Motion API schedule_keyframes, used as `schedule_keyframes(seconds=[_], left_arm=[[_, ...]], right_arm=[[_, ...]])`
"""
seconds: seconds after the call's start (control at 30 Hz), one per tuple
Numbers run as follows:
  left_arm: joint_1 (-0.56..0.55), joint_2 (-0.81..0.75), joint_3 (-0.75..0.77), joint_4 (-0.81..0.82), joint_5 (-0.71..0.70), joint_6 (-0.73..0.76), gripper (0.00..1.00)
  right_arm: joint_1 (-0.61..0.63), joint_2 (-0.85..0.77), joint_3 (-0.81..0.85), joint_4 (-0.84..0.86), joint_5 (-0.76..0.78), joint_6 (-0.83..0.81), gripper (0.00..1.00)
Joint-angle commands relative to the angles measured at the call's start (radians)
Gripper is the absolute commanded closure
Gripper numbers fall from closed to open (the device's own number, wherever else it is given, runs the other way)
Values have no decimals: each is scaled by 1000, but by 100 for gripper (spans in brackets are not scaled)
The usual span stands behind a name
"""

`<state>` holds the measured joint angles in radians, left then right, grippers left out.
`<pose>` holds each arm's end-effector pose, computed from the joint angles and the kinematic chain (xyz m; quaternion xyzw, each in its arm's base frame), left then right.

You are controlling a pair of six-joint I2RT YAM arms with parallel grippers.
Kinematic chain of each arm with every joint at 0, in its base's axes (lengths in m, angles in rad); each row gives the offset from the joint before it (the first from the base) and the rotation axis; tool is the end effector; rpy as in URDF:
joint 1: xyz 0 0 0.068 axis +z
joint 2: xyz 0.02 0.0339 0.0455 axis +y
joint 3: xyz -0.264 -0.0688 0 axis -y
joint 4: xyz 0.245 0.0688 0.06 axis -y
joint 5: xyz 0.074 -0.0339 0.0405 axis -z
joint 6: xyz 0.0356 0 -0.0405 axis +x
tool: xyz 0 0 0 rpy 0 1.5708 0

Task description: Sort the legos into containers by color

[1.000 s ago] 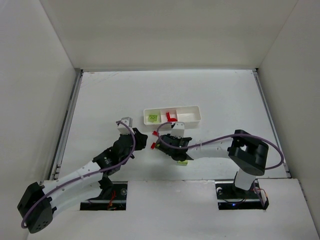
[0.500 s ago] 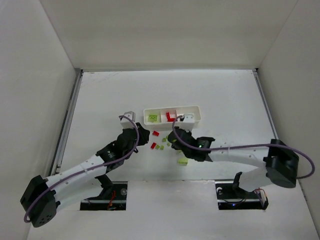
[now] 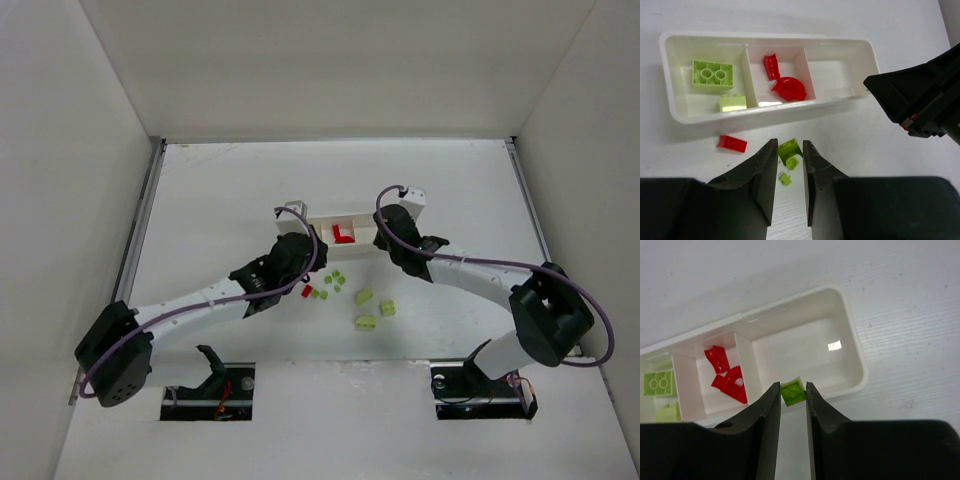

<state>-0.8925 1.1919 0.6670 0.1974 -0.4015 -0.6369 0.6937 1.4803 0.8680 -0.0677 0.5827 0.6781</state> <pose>0.1774 -0.1980 0.2536 -0.0137 0.8049 -0.2781 0.5240 0.2522 0.1843 0.2195 0.1170 0.8653 0.0608 0.4835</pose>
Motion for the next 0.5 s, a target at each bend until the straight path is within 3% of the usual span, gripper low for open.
schedule_keyframes(seconds=[0.0,0.13,0.33,0.47], left_arm=[[17,44,94,57,-4,37,84],[16,145,172,76,10,51,84],[-1,308,315,79,32,72,84],[-7,418,413,74,58,95,83]], right_arm=[[-36,14,55,109,-55,-32,71],[-66,29,59,141,-78,-43,52],[-95,-32,16,161,-89,-42,51],[-96,-161,-87,157,-47,-6,58]])
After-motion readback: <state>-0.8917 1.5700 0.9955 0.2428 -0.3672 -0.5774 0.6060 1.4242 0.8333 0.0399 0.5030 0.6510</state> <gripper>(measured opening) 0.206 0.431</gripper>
